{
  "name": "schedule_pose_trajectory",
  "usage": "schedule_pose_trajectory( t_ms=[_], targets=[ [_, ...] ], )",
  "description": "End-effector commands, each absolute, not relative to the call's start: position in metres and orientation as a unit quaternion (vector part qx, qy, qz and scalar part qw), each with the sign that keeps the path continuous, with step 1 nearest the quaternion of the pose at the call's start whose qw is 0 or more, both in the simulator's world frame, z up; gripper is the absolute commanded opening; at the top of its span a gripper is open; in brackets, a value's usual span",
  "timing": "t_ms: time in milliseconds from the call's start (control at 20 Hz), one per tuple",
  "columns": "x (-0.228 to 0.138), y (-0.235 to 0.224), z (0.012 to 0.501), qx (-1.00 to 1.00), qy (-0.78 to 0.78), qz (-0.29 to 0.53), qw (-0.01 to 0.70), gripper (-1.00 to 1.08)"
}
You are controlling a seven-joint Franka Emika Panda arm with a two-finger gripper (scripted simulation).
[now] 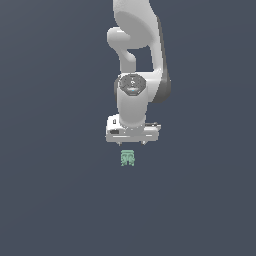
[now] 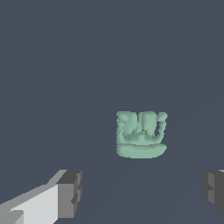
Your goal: Pick up the object and move it to a goal position.
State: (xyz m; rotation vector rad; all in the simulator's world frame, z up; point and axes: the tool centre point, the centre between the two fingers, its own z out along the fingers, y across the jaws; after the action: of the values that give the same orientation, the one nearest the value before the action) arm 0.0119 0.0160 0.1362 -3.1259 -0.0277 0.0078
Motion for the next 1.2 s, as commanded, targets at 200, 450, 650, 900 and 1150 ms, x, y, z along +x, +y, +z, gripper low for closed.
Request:
schedule_pose_trajectory(
  t_ms=[200, 450, 650, 900, 1150],
  targets=[
    [0.023, 0.004, 0.104, -1.0, -0.006, 0.001, 0.002, 1.0],
    [0.026, 0.0, 0.092, -1.0, -0.005, 0.0, 0.0, 1.0],
    [0.026, -0.001, 0.092, -1.0, -0.005, 0.001, 0.0, 1.0],
    [0.026, -0.001, 0.078, -1.0, -0.005, 0.001, 0.0, 1.0],
    [0.025, -0.001, 0.051, -1.0, -0.005, 0.0, 0.0, 1.0]
  ],
)
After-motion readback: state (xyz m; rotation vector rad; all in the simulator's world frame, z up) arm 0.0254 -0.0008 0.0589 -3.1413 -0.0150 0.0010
